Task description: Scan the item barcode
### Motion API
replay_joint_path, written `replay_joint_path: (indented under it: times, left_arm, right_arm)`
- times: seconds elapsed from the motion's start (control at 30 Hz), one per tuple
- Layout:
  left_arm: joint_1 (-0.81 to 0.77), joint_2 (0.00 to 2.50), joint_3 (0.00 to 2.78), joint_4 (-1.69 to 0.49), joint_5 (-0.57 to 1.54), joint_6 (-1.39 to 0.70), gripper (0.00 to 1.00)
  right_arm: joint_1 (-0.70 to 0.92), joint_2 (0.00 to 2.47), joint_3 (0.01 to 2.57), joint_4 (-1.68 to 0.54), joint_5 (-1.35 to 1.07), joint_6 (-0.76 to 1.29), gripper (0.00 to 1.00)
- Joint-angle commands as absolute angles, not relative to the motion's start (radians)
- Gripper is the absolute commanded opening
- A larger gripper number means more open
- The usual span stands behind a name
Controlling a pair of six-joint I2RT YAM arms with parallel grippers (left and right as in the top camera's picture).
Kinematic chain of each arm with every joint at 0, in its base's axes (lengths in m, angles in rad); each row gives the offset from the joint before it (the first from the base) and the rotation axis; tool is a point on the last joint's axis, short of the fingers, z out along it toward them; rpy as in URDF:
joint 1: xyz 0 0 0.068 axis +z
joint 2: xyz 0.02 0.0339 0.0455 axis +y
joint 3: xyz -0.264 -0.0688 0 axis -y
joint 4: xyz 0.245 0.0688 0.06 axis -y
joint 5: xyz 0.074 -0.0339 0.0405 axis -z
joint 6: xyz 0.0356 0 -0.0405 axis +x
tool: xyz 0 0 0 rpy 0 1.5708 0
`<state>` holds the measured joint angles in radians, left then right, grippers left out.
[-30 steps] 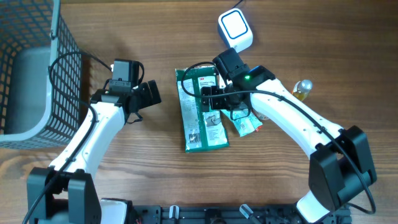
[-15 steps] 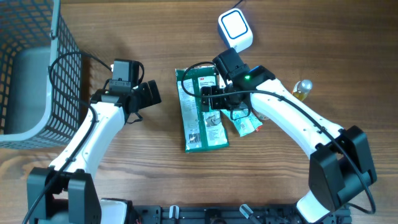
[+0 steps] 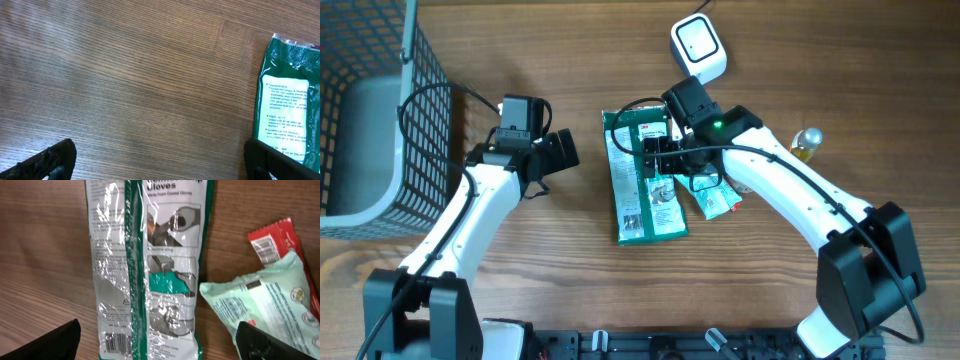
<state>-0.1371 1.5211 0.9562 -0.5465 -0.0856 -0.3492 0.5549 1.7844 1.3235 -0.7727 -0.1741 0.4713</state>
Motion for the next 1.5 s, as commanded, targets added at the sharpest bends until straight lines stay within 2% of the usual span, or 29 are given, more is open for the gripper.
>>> replay_joint_path:
  times: [0.0,0.27,0.67,1.0,1.2,1.47]
  left_arm:
    - [-0.133,1.520,0.965,-0.546,-0.099,-0.345,1.00]
    - [-0.133,1.520,0.965,-0.546,-0.099,-0.345,1.00]
    - [-0.133,1.520,0.965,-0.546,-0.099,-0.345,1.00]
    - [-0.133,1.520,0.965,-0.546,-0.099,-0.345,1.00]
    - [-0.133,1.520,0.965,-0.546,-0.099,-0.345,1.00]
    - [-0.133,1.520,0.965,-0.546,-0.099,-0.345,1.00]
  right_arm:
    - [0.553,1.785,1.316,-0.742,-0.149,0.473,1.00]
    - [0.553,1.631,1.316,-0.737,-0.149,0.473,1.00]
    - [0.541,1.124,1.316,-0.741,-0.149,0.474,1.00]
    - [0.348,0.722,1.316,-0.764,-0.149,0.474,1.00]
    - [0.232,0.688,1.316,-0.791,-0.149,0.474,1.00]
    - [0.215,0.680,1.316,-1.120,-0.149,0.474,1.00]
